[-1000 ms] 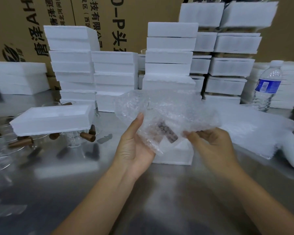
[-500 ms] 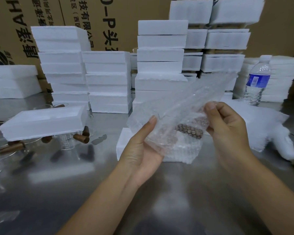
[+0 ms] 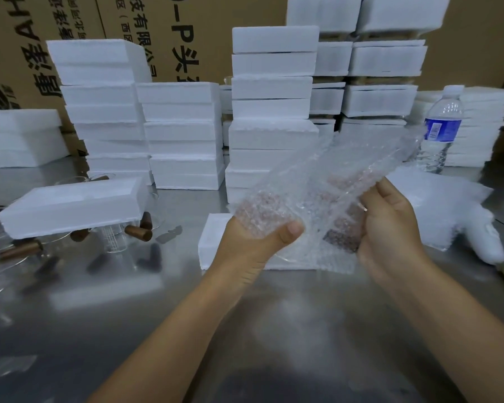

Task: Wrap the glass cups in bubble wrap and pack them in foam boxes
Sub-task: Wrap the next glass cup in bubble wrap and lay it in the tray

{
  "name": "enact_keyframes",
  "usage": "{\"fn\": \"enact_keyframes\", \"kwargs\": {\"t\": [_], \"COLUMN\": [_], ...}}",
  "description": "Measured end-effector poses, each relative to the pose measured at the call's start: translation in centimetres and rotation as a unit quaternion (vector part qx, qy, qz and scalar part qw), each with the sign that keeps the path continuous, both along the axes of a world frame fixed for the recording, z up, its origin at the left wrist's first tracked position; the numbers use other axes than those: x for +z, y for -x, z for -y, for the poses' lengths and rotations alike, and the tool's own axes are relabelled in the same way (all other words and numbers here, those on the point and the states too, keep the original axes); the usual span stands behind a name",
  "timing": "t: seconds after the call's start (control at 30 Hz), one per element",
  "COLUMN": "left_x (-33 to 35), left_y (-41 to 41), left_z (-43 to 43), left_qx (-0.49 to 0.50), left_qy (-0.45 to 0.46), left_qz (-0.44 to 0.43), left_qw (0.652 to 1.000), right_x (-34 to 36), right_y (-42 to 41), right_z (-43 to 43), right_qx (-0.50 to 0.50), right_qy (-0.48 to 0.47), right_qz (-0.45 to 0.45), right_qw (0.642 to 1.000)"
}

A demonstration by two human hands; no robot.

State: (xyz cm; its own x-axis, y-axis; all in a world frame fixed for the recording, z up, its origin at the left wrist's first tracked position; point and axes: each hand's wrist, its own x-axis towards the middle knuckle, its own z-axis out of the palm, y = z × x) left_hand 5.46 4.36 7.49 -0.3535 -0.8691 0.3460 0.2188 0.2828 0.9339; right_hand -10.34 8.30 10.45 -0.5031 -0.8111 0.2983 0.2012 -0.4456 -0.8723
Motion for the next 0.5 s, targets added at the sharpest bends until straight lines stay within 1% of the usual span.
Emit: {"fn": "enact_keyframes", "kwargs": {"t": [0.1,0.2,0.27,0.37,0.43,0.5], "left_x": [0.4,0.5,0.5,0.4,0.2,0.0], "left_y": [-0.4,-0.9,-1.2,-1.2,-1.0,-0.7], "left_z": [0.2,0.0,0.0,-0.3,-0.4,-0.5], "left_qx": [0.025,0.004,0.004,0.028,0.038,0.04], "left_qy": [0.065,0.109,0.142,0.161,0.157,0.147], "left_qz": [0.037,0.078,0.117,0.165,0.165,0.151], "left_qw": [0.997,0.991,0.983,0.973,0.973,0.977], "right_x": [0.0,-0.2,-0.2,-0.2,-0.2,-0.3], "right_y": [0.1,0.5,0.7,0.8,0.4,0.1], "right_z": [0.0,0.1,0.1,0.0,-0.2,-0.4], "right_qx": [-0.003,0.009,0.015,0.009,0.009,0.013], "right_qy": [-0.008,0.002,0.001,0.003,0.001,0.002], "right_qz": [0.014,0.033,0.028,-0.022,-0.069,-0.093], "right_qw": [1.0,0.999,1.0,1.0,0.998,0.996]}}
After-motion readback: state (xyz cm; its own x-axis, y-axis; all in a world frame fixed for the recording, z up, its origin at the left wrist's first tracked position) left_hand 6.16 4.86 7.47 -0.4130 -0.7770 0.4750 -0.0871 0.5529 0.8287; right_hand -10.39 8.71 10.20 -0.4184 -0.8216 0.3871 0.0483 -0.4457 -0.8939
